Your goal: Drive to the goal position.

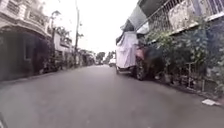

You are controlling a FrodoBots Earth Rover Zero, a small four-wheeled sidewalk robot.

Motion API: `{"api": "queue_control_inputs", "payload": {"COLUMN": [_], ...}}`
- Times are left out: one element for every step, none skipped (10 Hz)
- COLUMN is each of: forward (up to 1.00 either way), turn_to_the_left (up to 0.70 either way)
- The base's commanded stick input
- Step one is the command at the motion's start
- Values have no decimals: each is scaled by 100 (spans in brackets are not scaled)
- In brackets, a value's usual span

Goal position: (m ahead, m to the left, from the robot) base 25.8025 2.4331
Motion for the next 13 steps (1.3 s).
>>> {"api": "queue_control_inputs", "payload": {"forward": [70,70,70,70,70,70,70,70,70,70,70,70,70], "turn_to_the_left": [0,0,0,35,35,35,35,35,0,0,0,0,0]}}
